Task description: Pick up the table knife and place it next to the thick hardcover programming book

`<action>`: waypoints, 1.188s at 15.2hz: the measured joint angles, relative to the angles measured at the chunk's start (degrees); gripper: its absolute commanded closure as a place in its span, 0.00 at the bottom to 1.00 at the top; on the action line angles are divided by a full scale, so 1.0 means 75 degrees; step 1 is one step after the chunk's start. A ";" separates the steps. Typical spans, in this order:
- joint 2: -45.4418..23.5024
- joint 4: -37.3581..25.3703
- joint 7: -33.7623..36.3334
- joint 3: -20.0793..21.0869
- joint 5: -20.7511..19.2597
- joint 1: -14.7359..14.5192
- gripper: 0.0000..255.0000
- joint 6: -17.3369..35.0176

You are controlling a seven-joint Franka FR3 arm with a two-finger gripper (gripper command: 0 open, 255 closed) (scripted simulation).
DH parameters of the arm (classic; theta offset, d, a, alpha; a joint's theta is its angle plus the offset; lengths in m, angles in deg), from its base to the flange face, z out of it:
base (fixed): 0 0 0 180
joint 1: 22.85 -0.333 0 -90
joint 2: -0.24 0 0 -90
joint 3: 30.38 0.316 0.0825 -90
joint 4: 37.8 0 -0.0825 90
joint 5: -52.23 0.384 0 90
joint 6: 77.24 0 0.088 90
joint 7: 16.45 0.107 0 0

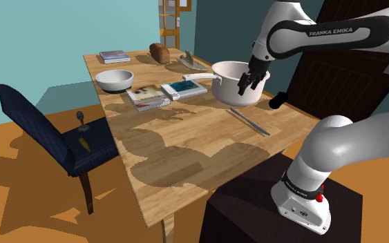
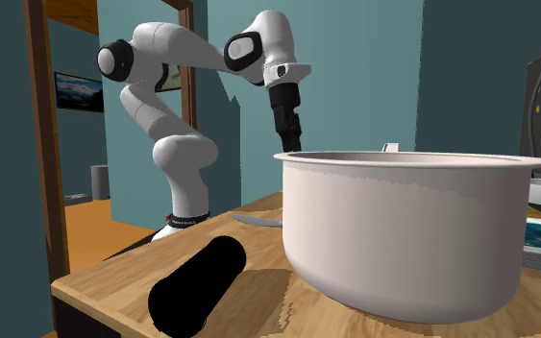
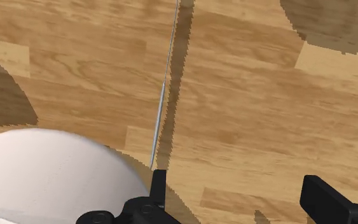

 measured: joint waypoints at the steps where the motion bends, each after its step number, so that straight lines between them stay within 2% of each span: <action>1: -0.0115 0.0133 -0.0013 -0.0106 -0.0039 0.0065 0.00 0.0228; 6: -0.0510 0.1008 -0.0096 -0.0649 -0.0268 0.0456 0.00 0.1406; 9: -0.1068 0.1250 -0.0190 -0.1008 -0.0367 0.0631 0.00 0.2151; 18: -0.1999 0.1680 -0.0243 -0.1295 -0.0439 0.0625 0.00 0.3501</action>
